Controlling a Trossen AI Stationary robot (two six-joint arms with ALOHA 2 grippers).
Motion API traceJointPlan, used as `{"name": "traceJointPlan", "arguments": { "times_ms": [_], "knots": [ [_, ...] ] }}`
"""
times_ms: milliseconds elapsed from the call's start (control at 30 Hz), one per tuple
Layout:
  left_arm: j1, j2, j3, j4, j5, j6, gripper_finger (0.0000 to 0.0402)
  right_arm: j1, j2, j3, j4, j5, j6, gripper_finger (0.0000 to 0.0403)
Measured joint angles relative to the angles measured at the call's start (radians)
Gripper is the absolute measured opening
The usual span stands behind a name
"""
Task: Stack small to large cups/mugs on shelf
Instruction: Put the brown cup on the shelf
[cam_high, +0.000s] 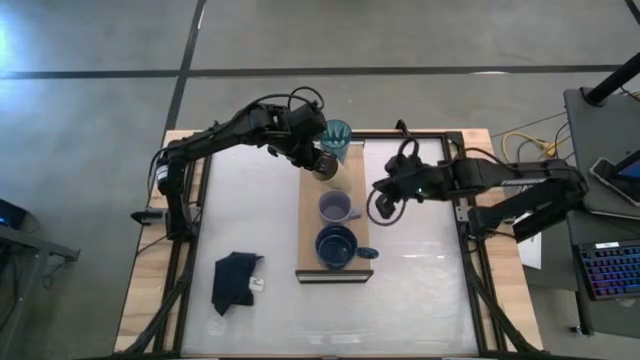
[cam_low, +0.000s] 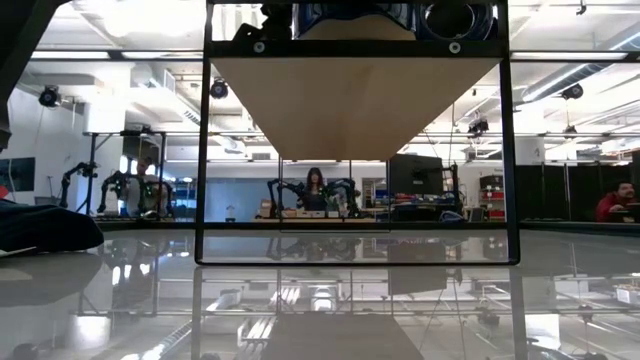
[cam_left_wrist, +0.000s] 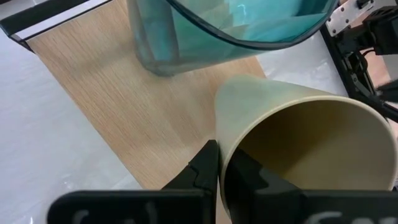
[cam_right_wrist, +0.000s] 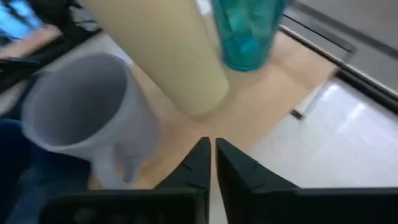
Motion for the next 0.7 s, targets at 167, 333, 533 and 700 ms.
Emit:
{"name": "traceJointPlan", "arguments": {
  "times_ms": [167, 333, 533, 700],
  "knots": [
    [0.000, 0.000, 0.000, 0.000, 0.004, 0.006, 0.0000, -0.052, 0.001, 0.000, 0.106, -0.133, -0.037, 0.0009],
    [0.000, 0.000, 0.000, 0.000, 0.008, 0.008, 0.0000, -0.089, 0.036, 0.000, 0.146, -0.211, -0.050, 0.0008],
    [0.000, 0.000, 0.000, 0.000, 0.011, 0.021, 0.0000, -0.108, 0.119, 0.000, 0.154, -0.260, -0.064, 0.0008],
    [0.000, 0.000, 0.000, 0.001, 0.010, 0.024, 0.0000, -0.115, 0.161, 0.000, 0.166, -0.261, -0.079, 0.0008]
  ]
}}
